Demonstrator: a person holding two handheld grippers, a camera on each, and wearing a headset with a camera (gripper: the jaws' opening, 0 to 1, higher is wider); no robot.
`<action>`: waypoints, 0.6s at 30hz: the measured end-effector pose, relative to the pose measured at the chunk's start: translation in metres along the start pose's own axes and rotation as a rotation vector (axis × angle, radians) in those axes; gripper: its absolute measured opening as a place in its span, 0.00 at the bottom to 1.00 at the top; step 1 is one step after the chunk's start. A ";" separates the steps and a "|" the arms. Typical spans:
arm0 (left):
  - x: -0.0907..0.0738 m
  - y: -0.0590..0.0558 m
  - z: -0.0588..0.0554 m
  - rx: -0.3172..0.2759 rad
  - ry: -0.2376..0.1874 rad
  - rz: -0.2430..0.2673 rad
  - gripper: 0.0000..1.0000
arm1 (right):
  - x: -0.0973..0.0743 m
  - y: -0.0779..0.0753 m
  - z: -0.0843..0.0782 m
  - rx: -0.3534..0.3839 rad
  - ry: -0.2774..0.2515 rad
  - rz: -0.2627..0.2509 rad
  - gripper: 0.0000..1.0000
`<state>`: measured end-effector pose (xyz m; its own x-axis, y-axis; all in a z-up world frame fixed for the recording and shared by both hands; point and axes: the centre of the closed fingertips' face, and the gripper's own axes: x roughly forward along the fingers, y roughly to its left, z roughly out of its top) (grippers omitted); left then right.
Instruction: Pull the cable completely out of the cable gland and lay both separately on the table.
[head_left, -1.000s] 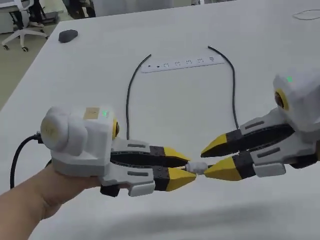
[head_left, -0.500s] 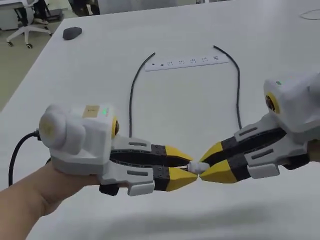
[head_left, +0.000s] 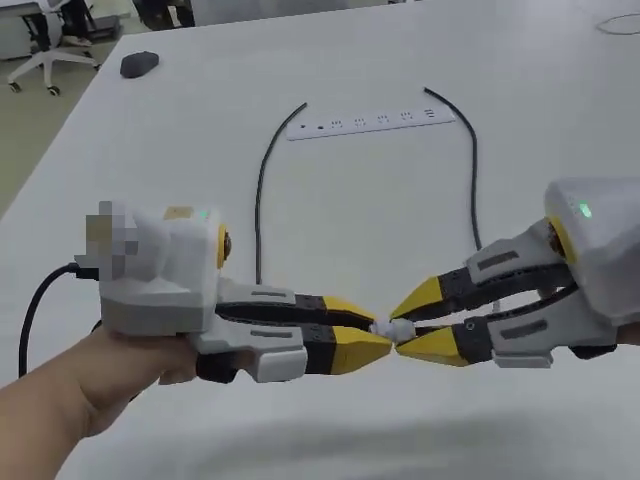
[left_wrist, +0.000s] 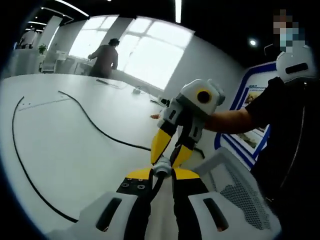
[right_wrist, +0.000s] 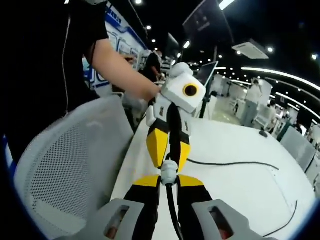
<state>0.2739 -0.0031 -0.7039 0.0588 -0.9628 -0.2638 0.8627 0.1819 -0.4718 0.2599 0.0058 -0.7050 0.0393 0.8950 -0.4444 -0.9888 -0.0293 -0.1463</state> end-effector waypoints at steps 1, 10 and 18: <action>0.000 -0.001 -0.001 0.009 0.002 0.002 0.15 | 0.000 0.000 -0.001 0.008 0.007 0.002 0.08; -0.002 -0.001 -0.007 0.092 0.020 0.031 0.15 | -0.005 0.002 -0.016 0.079 0.083 0.023 0.10; 0.000 -0.003 -0.008 0.134 0.029 0.041 0.15 | -0.008 -0.001 -0.021 0.080 0.115 -0.008 0.00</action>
<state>0.2673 -0.0022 -0.7095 0.0826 -0.9486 -0.3055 0.9195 0.1907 -0.3438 0.2635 -0.0102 -0.7198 0.0585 0.8382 -0.5422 -0.9965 0.0170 -0.0813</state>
